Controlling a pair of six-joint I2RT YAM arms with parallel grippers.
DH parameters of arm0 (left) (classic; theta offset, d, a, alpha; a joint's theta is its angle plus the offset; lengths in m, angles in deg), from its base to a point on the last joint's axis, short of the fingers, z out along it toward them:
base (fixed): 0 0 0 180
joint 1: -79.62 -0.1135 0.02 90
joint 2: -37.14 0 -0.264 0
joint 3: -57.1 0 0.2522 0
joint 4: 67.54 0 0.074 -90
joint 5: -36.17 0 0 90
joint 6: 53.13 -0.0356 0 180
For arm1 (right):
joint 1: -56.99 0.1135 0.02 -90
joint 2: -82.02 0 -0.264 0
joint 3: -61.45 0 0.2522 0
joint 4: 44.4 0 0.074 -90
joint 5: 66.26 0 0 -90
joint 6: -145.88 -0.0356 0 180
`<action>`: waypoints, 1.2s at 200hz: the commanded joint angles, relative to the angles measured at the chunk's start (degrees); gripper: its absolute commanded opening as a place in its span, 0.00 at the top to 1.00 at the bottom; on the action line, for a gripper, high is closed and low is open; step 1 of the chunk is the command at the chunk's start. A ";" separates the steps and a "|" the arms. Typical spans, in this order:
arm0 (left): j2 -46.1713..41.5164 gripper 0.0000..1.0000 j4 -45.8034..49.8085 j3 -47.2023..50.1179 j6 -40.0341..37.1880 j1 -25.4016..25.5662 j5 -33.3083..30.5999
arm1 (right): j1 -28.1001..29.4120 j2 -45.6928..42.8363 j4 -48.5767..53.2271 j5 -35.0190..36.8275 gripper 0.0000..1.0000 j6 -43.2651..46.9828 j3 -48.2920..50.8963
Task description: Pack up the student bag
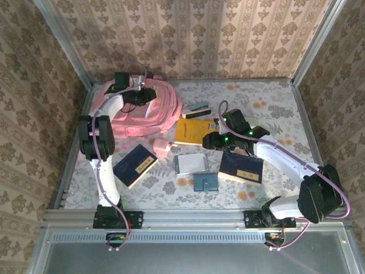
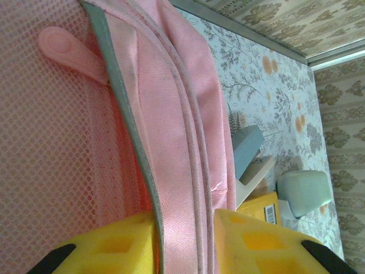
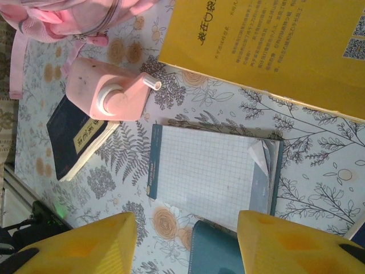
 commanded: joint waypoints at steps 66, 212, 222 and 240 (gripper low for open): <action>4.04 0.94 10.95 -7.81 -6.92 3.59 -8.85 | 3.60 -3.34 0.04 8.38 0.54 5.37 0.45; -17.78 1.00 20.51 -15.19 -15.84 0.55 -13.45 | 2.53 -9.65 -3.69 3.80 0.50 4.99 0.12; -19.38 1.00 20.78 -15.17 -15.82 0.40 -14.32 | 2.60 -9.53 -3.95 3.02 0.49 4.73 -0.23; -21.44 1.00 20.39 -15.09 -14.28 -0.09 -12.89 | 2.94 -9.53 -4.29 1.95 0.49 5.19 -0.73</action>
